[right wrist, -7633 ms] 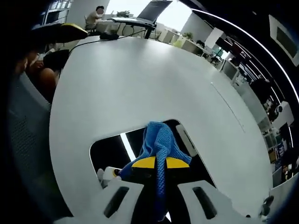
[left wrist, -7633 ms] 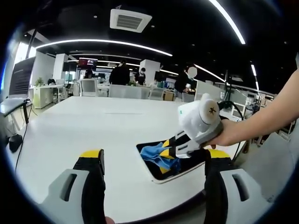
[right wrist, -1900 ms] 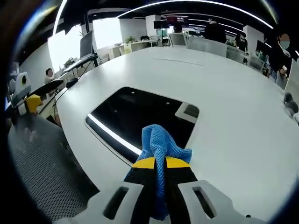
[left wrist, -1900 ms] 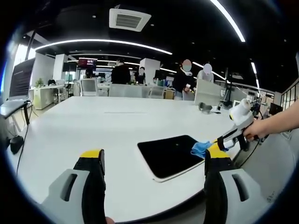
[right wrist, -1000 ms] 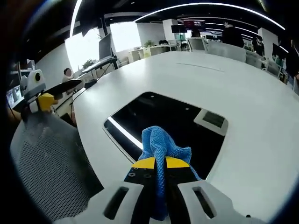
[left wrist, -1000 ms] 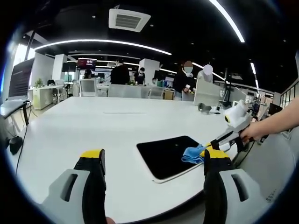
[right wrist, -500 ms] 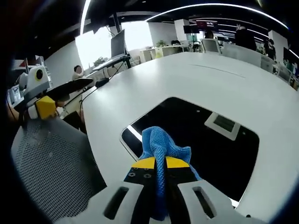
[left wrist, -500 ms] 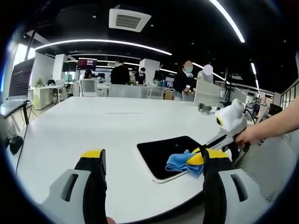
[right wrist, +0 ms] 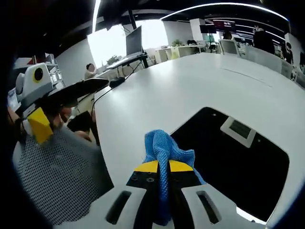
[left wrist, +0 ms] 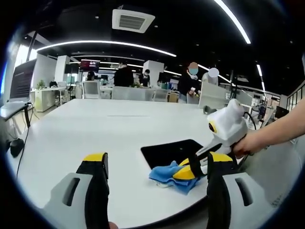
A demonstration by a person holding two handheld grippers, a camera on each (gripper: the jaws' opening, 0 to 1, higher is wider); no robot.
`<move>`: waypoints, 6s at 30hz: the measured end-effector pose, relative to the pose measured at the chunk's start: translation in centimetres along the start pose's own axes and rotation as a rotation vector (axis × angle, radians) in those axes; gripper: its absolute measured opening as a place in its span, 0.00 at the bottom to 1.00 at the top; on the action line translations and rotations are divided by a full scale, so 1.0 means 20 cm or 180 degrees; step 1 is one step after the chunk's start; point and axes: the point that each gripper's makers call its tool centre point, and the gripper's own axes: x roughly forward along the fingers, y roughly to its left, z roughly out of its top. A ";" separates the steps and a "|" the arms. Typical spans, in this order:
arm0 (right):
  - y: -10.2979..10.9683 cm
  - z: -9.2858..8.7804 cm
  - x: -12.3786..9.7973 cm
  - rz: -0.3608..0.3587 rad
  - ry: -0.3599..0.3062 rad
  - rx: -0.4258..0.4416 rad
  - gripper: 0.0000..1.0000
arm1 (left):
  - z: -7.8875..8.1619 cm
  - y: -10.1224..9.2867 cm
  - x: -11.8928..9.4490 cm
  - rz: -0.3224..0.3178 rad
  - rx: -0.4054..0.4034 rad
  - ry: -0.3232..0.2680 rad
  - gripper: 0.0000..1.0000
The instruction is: Wipe the mirror surface with the cleaning cloth until all visible marks leave the cleaned area.
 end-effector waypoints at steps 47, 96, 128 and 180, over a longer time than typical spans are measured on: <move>0.00 0.05 0.08 -0.0052 0.0359 -0.1204 0.00 | 0.01 -0.01 0.00 -0.0021 -0.0031 -0.0032 0.82; -0.47 0.34 0.29 -0.0520 0.0390 -0.0445 0.00 | 0.02 -0.02 0.01 -0.0041 -0.0075 -0.0071 0.78; -0.51 0.31 0.25 -0.0557 0.0289 -0.0126 0.00 | 0.02 0.00 0.00 0.0004 -0.0094 -0.0085 0.76; -0.62 0.22 0.08 -0.0765 0.0104 0.0448 0.00 | 0.01 0.00 0.01 -0.0027 -0.0108 -0.0071 0.75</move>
